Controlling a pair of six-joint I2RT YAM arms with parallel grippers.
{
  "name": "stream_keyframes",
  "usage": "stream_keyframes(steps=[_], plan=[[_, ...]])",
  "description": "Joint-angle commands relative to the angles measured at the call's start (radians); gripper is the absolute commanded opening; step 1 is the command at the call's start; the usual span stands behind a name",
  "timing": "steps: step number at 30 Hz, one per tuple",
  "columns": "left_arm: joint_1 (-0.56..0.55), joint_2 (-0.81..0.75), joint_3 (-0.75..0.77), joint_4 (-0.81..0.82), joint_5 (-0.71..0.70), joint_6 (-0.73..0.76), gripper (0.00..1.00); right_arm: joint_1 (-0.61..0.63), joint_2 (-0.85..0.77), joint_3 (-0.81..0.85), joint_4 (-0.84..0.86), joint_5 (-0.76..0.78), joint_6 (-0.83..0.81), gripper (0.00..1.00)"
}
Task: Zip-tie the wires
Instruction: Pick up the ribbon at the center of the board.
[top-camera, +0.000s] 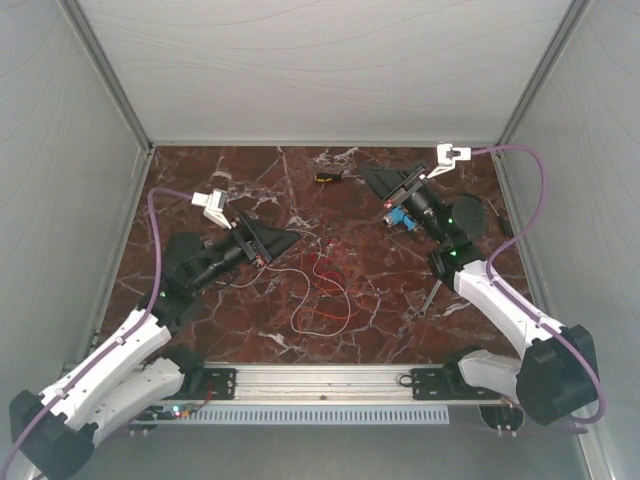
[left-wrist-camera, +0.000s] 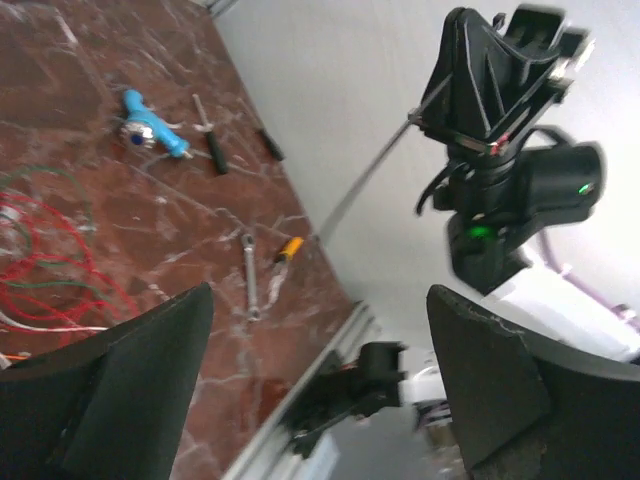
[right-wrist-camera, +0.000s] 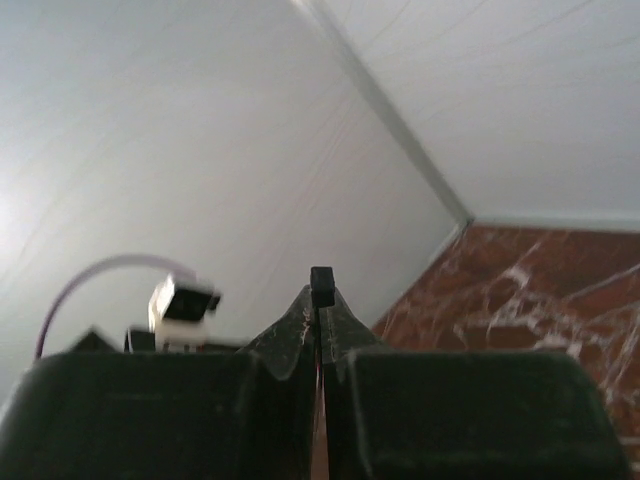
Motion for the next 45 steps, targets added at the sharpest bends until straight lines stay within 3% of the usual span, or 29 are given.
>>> stream_keyframes(steps=[1,4,10,15,23,29,30,32,34,36,37,38,40,45], plan=[[-0.001,0.013,0.133,-0.147,0.086,0.384,0.88,-0.008,-0.033,0.041,-0.2,-0.359,-0.079,0.0],[0.0,0.09,0.165,-0.109,0.234,0.432,0.85,-0.002,-0.043,0.035,-0.213,-0.454,-0.06,0.0],[-0.023,0.231,0.137,0.192,0.461,0.296,0.73,0.064,-0.06,0.052,-0.287,-0.505,-0.115,0.0],[-0.088,0.311,0.186,0.166,0.471,0.337,0.65,0.082,-0.057,0.069,-0.319,-0.529,-0.133,0.0],[-0.127,0.372,0.184,0.272,0.468,0.272,0.53,0.119,-0.057,0.07,-0.318,-0.513,-0.151,0.0],[-0.148,0.42,0.185,0.329,0.455,0.232,0.33,0.126,-0.061,0.063,-0.313,-0.502,-0.153,0.0],[-0.152,0.424,0.183,0.329,0.444,0.232,0.28,0.128,-0.063,0.062,-0.313,-0.501,-0.153,0.0],[-0.154,0.428,0.179,0.334,0.426,0.227,0.06,0.129,-0.066,0.057,-0.315,-0.499,-0.157,0.0],[-0.156,0.424,0.172,0.34,0.395,0.215,0.0,0.128,-0.074,0.054,-0.326,-0.5,-0.17,0.0],[-0.156,0.416,0.163,0.35,0.373,0.196,0.0,0.127,-0.092,0.048,-0.371,-0.479,-0.201,0.51],[-0.156,0.411,0.156,0.361,0.367,0.186,0.0,0.127,-0.107,0.039,-0.395,-0.463,-0.221,0.69],[-0.156,0.403,0.145,0.368,0.359,0.175,0.0,0.124,-0.124,0.022,-0.407,-0.447,-0.236,0.78],[-0.156,0.388,0.139,0.368,0.344,0.164,0.0,0.112,-0.164,-0.028,-0.392,-0.446,-0.254,0.81],[-0.156,0.384,0.136,0.374,0.376,0.168,0.0,0.086,-0.206,-0.098,-0.261,-0.462,-0.202,0.68]])
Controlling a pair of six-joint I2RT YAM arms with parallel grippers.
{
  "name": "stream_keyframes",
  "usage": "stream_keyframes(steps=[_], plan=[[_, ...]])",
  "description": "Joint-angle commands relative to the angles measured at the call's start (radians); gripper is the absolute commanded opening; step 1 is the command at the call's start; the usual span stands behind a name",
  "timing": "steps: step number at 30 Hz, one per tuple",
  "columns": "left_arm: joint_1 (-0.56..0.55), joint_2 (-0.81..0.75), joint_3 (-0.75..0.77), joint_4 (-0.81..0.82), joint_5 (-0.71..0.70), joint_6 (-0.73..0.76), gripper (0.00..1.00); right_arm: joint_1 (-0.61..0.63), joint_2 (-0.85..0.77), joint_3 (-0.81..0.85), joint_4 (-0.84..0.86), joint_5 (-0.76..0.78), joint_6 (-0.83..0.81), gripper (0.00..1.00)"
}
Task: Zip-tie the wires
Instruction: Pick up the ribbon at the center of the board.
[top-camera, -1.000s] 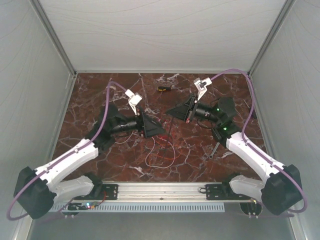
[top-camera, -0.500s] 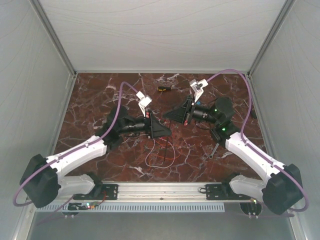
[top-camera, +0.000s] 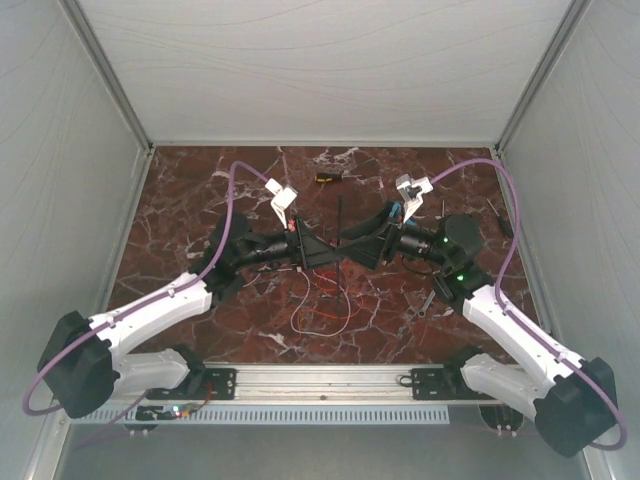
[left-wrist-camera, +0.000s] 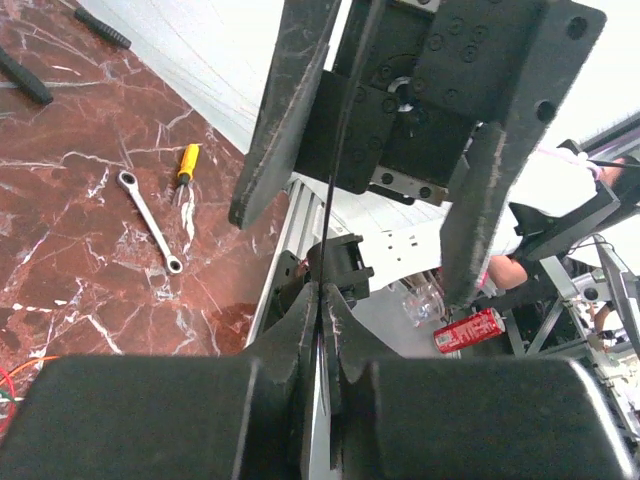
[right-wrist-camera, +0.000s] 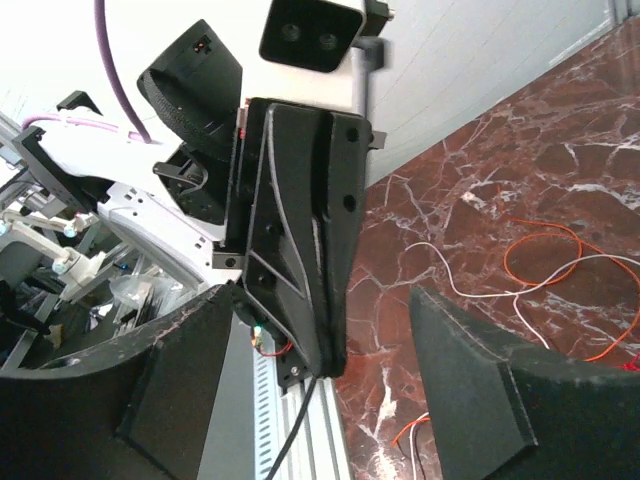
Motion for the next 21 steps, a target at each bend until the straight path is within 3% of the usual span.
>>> stream_keyframes(steps=[1,9,21], plan=[[-0.004,-0.017,0.007,0.084,0.025,-0.012,0.0,-0.015,-0.02,-0.017,0.098,0.0,0.012,0.67],[-0.004,-0.006,0.019,0.088,0.088,-0.008,0.0,-0.015,0.022,0.03,0.17,0.006,0.056,0.35],[-0.004,-0.009,0.016,0.093,0.111,-0.005,0.0,-0.016,0.047,0.041,0.204,0.008,0.08,0.18]])
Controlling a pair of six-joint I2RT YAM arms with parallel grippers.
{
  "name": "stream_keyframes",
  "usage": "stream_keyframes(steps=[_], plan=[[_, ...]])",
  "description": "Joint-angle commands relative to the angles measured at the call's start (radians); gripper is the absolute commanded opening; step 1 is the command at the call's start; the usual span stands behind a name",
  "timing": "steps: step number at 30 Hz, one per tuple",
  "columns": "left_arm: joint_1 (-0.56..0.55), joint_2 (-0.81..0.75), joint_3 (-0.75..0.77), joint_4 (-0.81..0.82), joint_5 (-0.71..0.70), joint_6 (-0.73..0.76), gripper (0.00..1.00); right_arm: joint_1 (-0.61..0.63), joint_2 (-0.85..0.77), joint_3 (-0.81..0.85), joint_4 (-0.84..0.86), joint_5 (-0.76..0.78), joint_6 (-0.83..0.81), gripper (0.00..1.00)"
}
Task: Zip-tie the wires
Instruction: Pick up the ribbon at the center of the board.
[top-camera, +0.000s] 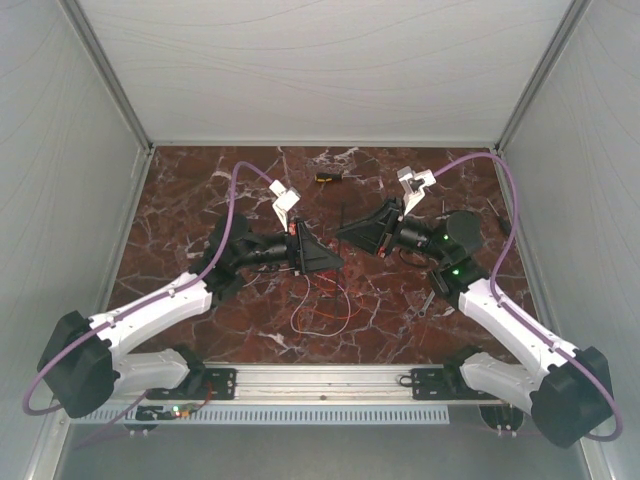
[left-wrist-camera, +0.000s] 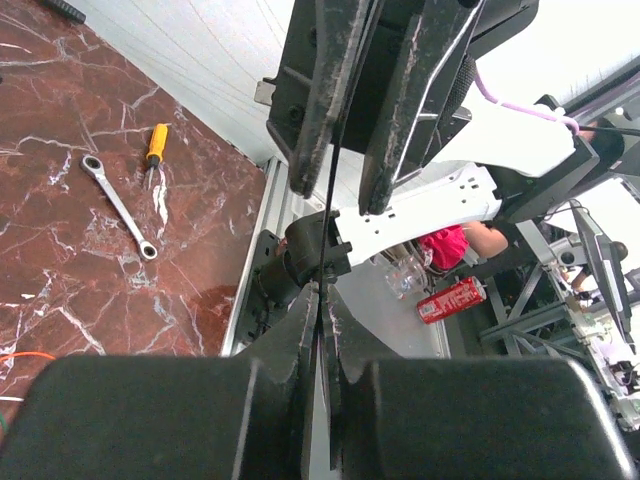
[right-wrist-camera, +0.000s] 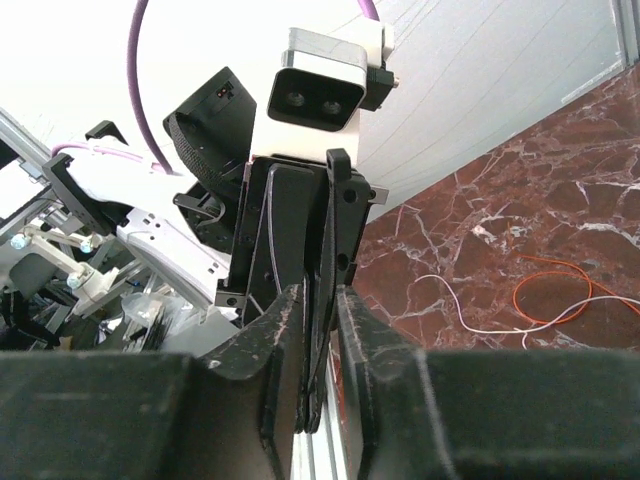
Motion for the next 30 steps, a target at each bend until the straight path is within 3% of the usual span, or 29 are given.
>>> stream_keyframes(steps=[1,5,9,10,12,13,16,17,19,24,27,30], plan=[[-0.005,-0.008,0.016,0.07,0.023,0.004,0.0,-0.005,0.004,0.037,0.064,0.003,0.013,0.15],[-0.005,-0.008,0.02,0.064,0.029,0.008,0.0,-0.005,0.011,0.044,0.068,-0.009,0.018,0.01],[-0.005,-0.01,0.021,0.051,0.016,0.016,0.0,-0.005,0.0,0.025,0.064,-0.001,0.005,0.0],[-0.004,-0.012,0.02,0.039,0.01,0.026,0.1,-0.005,-0.009,0.018,0.042,0.021,-0.01,0.0],[-0.004,-0.022,0.029,-0.026,-0.028,0.066,0.52,-0.009,-0.039,0.003,-0.06,0.109,-0.068,0.0],[-0.004,-0.032,0.032,-0.076,-0.061,0.097,0.66,-0.011,-0.058,-0.008,-0.127,0.189,-0.101,0.0],[-0.004,-0.087,0.025,-0.266,-0.26,0.201,0.95,-0.038,-0.125,-0.081,-0.226,0.446,-0.15,0.0],[-0.004,-0.11,0.017,-0.329,-0.343,0.236,0.99,-0.062,-0.143,-0.119,-0.207,0.51,-0.132,0.0],[-0.002,-0.147,-0.008,-0.443,-0.511,0.292,1.0,-0.11,-0.171,-0.199,-0.162,0.611,-0.075,0.0],[0.009,-0.179,-0.07,-0.568,-0.773,0.353,1.0,-0.15,-0.138,-0.314,-0.065,0.801,-0.007,0.0],[0.045,-0.177,-0.119,-0.584,-0.797,0.307,0.97,-0.144,-0.09,-0.384,0.04,0.909,0.03,0.0],[0.093,-0.171,-0.164,-0.598,-0.763,0.234,0.86,-0.14,-0.023,-0.416,0.11,0.979,0.002,0.0]])
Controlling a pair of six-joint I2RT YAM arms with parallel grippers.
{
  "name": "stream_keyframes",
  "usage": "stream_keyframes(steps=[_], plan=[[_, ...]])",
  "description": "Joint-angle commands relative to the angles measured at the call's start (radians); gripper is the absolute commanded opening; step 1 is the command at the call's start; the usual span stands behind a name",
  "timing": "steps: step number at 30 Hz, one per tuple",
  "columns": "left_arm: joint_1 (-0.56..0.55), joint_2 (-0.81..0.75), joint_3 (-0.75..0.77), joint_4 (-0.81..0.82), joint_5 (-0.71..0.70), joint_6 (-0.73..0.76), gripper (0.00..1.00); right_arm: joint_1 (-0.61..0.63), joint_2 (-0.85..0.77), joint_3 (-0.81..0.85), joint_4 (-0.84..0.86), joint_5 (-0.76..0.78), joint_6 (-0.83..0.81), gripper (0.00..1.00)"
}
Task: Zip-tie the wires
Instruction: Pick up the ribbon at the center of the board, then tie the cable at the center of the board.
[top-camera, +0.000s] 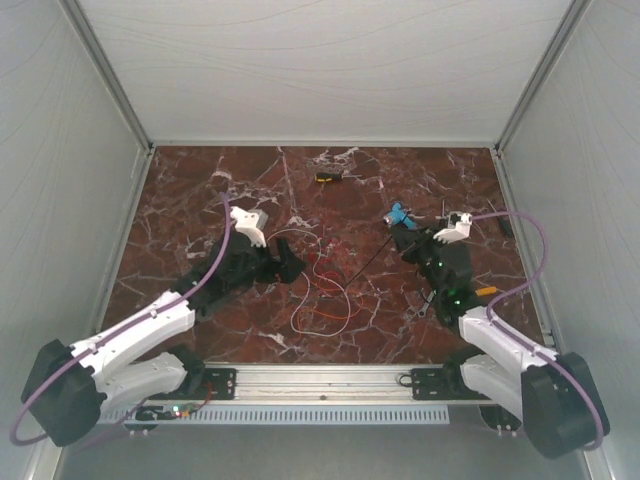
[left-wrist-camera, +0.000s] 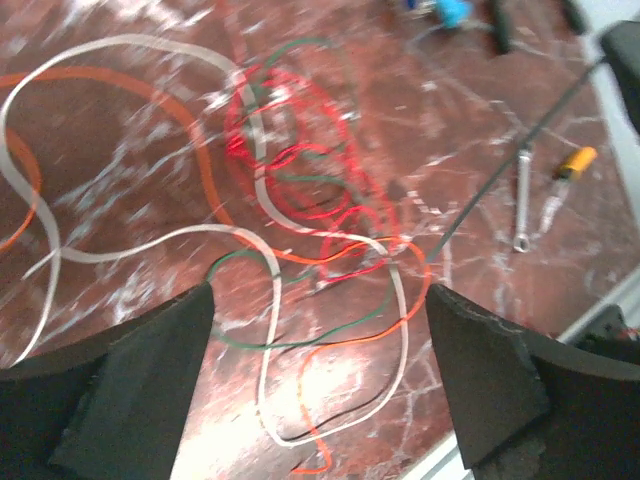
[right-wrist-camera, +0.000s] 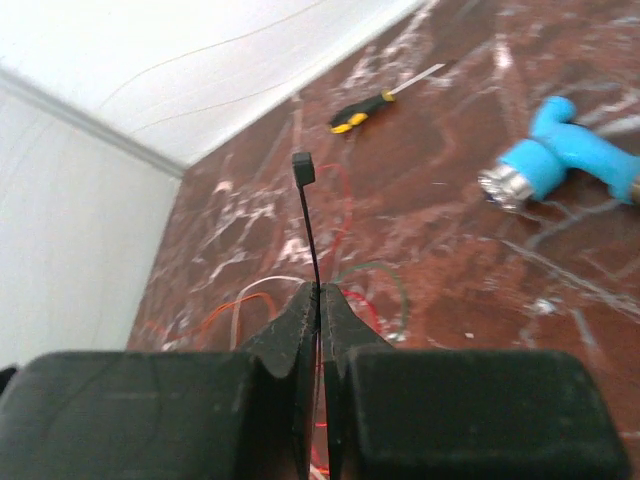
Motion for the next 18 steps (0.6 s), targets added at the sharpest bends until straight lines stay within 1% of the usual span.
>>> stream_keyframes(steps=[1,2,5,8,11,15,18], plan=[[0.057,0.004,-0.046,-0.056,-0.066,-0.079,0.81,0.006,0.077,-0.029,0.18,0.193,-0.006,0.0],[0.063,0.006,-0.06,-0.06,-0.066,-0.108,0.76,0.007,0.102,-0.038,0.201,0.202,-0.019,0.0],[0.062,0.007,-0.116,-0.036,-0.066,-0.134,0.61,0.013,0.158,-0.069,0.274,0.241,-0.043,0.0],[0.062,0.028,-0.153,0.002,-0.054,-0.132,0.5,0.013,0.196,-0.095,0.316,0.279,-0.059,0.0],[0.062,0.077,-0.163,0.028,-0.039,-0.132,0.42,0.014,0.229,-0.114,0.364,0.289,-0.066,0.0],[0.063,0.132,-0.176,0.081,-0.013,-0.138,0.3,0.011,0.247,-0.111,0.369,0.311,-0.093,0.0],[0.064,0.163,-0.176,0.107,0.001,-0.138,0.28,-0.031,0.225,-0.117,0.364,0.307,-0.103,0.0]])
